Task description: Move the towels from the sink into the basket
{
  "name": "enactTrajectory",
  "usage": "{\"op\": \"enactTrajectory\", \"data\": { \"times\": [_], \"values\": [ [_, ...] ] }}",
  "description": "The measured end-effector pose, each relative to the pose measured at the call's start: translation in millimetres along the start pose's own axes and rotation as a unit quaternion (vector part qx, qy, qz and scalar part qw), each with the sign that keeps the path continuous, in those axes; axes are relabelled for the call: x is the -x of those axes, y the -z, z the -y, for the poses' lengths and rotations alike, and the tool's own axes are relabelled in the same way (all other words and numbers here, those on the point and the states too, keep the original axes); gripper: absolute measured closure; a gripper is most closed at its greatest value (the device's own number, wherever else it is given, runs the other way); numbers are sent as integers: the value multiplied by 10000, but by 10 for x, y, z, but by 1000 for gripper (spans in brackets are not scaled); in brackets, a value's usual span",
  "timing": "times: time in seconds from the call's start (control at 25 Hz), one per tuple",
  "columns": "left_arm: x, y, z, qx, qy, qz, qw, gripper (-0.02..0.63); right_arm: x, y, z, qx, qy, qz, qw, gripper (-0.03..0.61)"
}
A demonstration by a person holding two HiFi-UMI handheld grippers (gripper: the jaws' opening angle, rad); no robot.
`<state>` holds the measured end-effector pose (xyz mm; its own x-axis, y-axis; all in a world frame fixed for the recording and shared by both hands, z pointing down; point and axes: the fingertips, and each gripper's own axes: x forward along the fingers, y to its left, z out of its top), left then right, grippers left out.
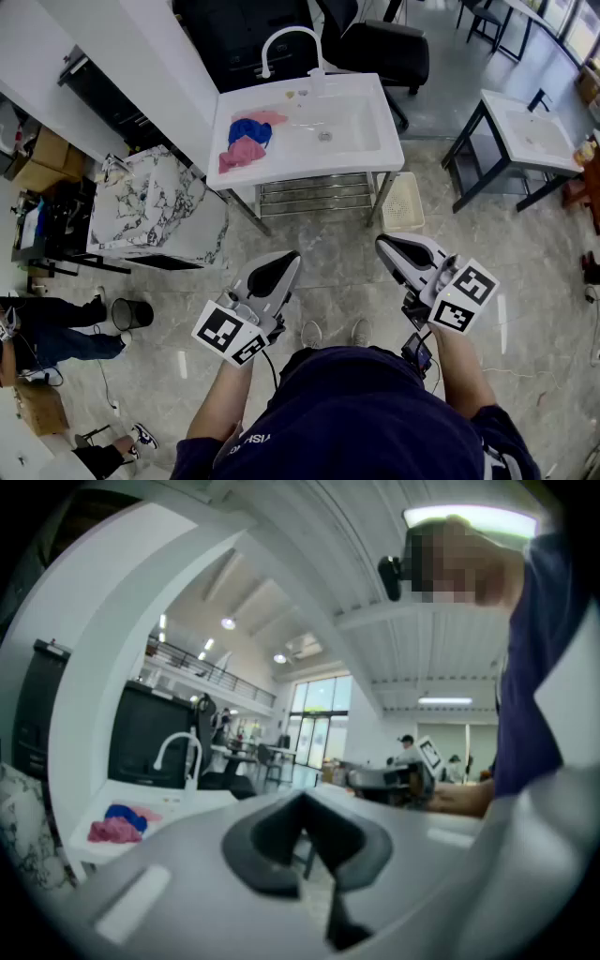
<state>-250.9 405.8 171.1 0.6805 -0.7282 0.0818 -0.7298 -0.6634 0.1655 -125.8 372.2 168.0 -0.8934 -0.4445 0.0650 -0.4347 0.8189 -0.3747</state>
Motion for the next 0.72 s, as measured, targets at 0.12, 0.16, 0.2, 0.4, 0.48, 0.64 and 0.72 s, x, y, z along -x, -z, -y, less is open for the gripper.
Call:
{"op": "enactTrajectory", "data": {
  "times": [0.12,0.16,0.2,0.4,0.48,0.64,0.72],
  "values": [
    [-18,25,-29,0,0,-26,10000,611,-20,23,23,-16,-10,-12,10000,571],
    [-24,38,-31,-3,3,-33,10000,611,-21,36,31,-17,-11,-11,10000,571],
    [-32,52,-29,-8,7,-39,10000,611,-18,47,40,-16,-7,-4,10000,571],
    [-108,89,-2,-33,-50,-112,9999,611,50,50,135,-41,32,-42,10000,569],
    [-147,117,29,-17,-135,-159,9998,611,137,75,178,-36,-33,-131,9999,569],
    [-203,204,163,25,-334,-220,9992,611,413,183,291,-155,-88,-238,9996,568],
    [-224,225,257,30,-431,-212,9988,611,554,230,337,-237,-134,-262,9993,568]
  ]
}}
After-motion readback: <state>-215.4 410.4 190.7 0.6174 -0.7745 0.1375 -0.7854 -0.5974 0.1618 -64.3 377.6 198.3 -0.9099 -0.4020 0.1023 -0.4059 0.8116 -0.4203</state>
